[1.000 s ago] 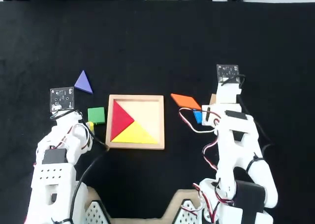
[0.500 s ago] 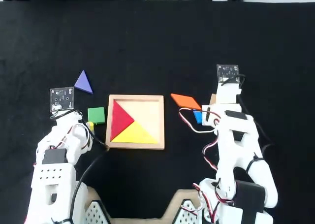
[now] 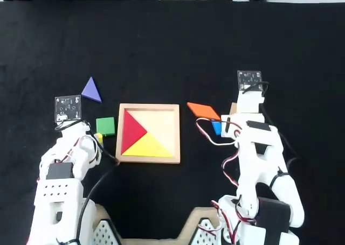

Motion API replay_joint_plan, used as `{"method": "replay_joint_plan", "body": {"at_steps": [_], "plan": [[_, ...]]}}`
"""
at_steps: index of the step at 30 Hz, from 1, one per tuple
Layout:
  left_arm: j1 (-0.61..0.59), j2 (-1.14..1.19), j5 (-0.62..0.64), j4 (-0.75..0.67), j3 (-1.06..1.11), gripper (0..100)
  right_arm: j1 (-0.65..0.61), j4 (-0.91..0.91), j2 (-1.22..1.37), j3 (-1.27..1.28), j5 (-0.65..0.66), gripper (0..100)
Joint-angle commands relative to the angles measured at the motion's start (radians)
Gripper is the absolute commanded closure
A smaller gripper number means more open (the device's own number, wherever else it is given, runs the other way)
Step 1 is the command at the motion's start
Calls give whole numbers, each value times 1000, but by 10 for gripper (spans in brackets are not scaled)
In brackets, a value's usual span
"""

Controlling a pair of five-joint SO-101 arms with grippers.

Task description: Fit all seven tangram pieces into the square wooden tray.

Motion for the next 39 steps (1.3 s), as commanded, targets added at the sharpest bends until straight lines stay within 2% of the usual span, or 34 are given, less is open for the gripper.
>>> {"method": "replay_joint_plan", "body": {"at_steps": [1,16,22,25,33,39], "plan": [[15,-11,3,-12,-4,841,-18,-6,1,-51,9,790],[12,2,2,-3,-21,838,-20,-8,4,-53,9,790],[36,21,-44,34,-44,839,-29,-8,4,-51,11,790],[36,124,-44,34,-96,840,-49,-8,4,-48,15,790],[28,586,-6,38,-338,841,-48,-8,4,-48,15,790],[28,628,-5,69,-375,841,-48,-8,4,-48,17,790]]}}
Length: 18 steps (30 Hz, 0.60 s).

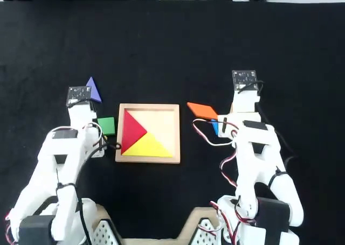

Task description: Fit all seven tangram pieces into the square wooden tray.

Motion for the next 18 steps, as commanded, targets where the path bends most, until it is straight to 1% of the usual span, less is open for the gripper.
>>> {"method": "replay_joint_plan", "body": {"at_steps": [1,3,6,10,13,15,18], "plan": [[7,-9,9,20,-50,841,-14,-8,4,-48,11,790],[-13,-54,11,23,-18,841,-14,-8,4,-48,11,790],[-62,-215,12,15,62,841,-14,-8,4,-48,11,790],[22,-506,6,9,211,841,-14,-8,4,-48,11,790],[15,-674,9,21,280,840,-12,-8,4,-48,11,790],[12,-712,8,49,288,838,-12,-6,4,-48,11,790],[13,-695,6,49,283,837,-12,-5,4,-48,11,790]]}}
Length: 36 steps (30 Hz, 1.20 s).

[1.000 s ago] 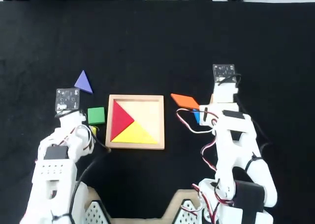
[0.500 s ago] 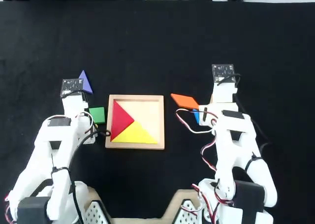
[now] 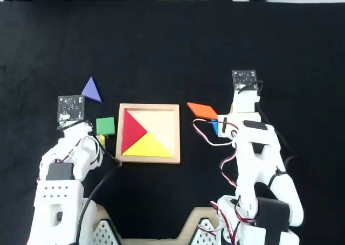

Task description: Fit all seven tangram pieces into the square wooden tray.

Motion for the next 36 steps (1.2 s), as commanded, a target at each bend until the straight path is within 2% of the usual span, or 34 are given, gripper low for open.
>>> {"method": "replay_joint_plan", "body": {"at_steps": [1,6,10,12,15,23,27,33,36], "plan": [[7,-8,3,-5,-8,837,-12,-5,4,-48,11,790],[4,207,9,-71,-84,837,-12,-5,2,-48,5,789],[-1,434,11,-69,-188,837,-12,-6,2,-48,8,788],[-36,468,34,-68,-213,837,-14,-6,5,-48,9,789],[-76,414,52,-69,-191,836,-15,-8,7,-48,9,789],[-30,18,51,-26,-24,836,-17,-6,7,-54,11,789],[-30,-58,55,-12,8,836,-37,15,5,-107,17,790],[-58,-58,58,-21,7,836,-195,278,58,-363,230,790],[-73,-58,84,-58,15,836,-275,364,127,-479,296,790]]}}
